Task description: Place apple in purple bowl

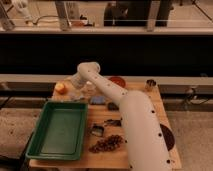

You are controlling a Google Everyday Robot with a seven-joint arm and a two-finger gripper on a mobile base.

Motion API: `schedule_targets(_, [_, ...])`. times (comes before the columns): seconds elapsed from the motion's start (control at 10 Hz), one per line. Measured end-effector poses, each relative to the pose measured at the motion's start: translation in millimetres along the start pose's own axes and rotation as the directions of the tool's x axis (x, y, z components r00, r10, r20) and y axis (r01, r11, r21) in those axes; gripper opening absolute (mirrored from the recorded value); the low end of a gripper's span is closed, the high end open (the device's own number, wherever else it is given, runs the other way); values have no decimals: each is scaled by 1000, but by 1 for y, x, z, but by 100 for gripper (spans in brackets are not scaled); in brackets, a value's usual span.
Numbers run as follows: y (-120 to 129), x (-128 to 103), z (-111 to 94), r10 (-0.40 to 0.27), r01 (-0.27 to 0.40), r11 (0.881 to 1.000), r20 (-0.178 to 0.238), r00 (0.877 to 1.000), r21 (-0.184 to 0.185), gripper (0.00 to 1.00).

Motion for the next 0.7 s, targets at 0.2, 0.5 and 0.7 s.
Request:
schedule_targets(0.2, [-5,0,9,-28,28,1000,12,1000,-8,80])
schedule_targets(0.5, [-14,5,19,-49,50,999,24,999,-18,80])
schedule_targets(0.7, [-23,11,23,-57,57,998,23,998,-29,80])
